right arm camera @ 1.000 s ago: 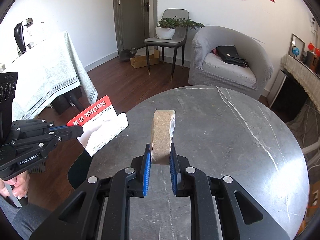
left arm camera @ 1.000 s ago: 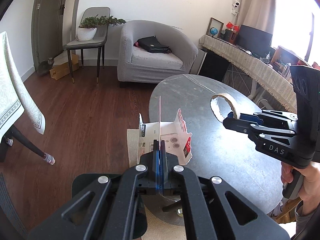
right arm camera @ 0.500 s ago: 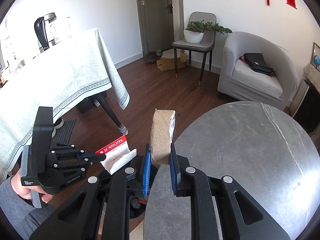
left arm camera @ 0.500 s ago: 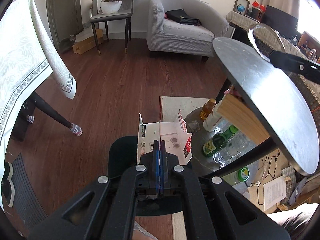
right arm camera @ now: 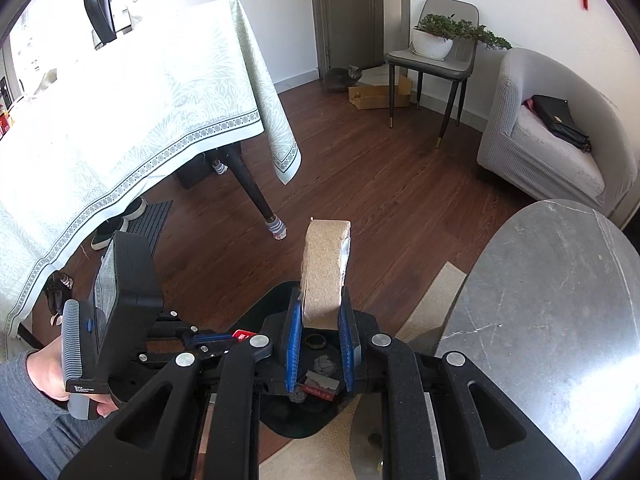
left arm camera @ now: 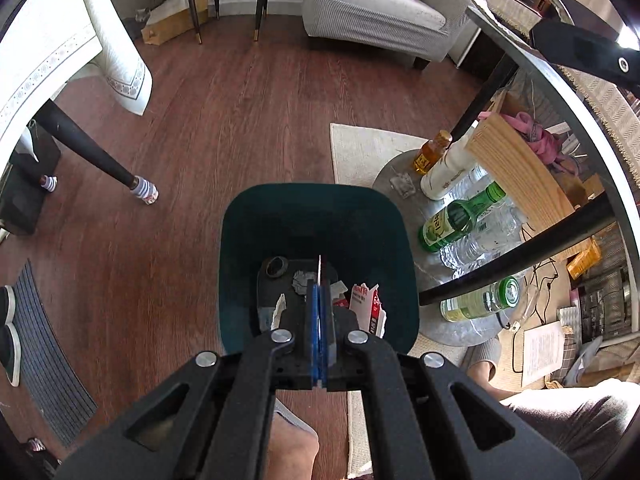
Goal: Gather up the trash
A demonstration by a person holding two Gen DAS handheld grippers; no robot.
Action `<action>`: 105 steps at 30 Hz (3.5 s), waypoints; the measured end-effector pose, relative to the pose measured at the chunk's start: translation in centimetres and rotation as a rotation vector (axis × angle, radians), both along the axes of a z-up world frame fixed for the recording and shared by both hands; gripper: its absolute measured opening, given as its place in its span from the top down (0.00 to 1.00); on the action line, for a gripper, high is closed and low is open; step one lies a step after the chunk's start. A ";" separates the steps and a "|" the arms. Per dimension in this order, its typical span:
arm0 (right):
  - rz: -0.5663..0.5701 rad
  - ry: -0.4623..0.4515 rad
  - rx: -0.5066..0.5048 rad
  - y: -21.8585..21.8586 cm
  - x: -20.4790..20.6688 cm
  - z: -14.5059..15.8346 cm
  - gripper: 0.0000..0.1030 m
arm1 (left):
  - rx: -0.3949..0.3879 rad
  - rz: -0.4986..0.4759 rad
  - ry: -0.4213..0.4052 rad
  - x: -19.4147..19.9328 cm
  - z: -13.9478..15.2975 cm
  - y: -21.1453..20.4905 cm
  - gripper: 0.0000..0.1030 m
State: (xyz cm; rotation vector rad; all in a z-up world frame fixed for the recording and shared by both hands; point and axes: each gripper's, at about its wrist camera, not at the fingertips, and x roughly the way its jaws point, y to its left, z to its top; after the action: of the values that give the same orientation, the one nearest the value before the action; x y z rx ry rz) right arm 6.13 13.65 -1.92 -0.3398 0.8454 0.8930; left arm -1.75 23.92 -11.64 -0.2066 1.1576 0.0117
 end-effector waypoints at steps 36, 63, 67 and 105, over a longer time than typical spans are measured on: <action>0.102 0.230 -0.376 6.9 -2.0 -14.8 0.84 | -0.008 0.153 -0.292 -3.7 8.6 5.2 0.89; 0.088 0.054 -0.153 2.5 -4.9 -6.0 0.55 | -0.009 0.144 -0.391 -4.1 12.7 3.5 0.85; 0.014 -0.020 -0.066 -0.4 -5.8 -3.0 0.55 | 0.011 0.138 -0.393 -4.7 12.5 2.1 0.65; -0.525 -0.208 0.103 -26.9 -10.2 0.3 0.04 | 0.248 0.130 -0.414 -8.9 11.0 -9.1 0.07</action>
State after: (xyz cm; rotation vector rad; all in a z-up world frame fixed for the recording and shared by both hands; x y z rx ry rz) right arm -4.06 -13.28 -1.65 -0.1060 0.6480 0.4010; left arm -10.61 14.81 -0.69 -0.0588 0.7205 0.2168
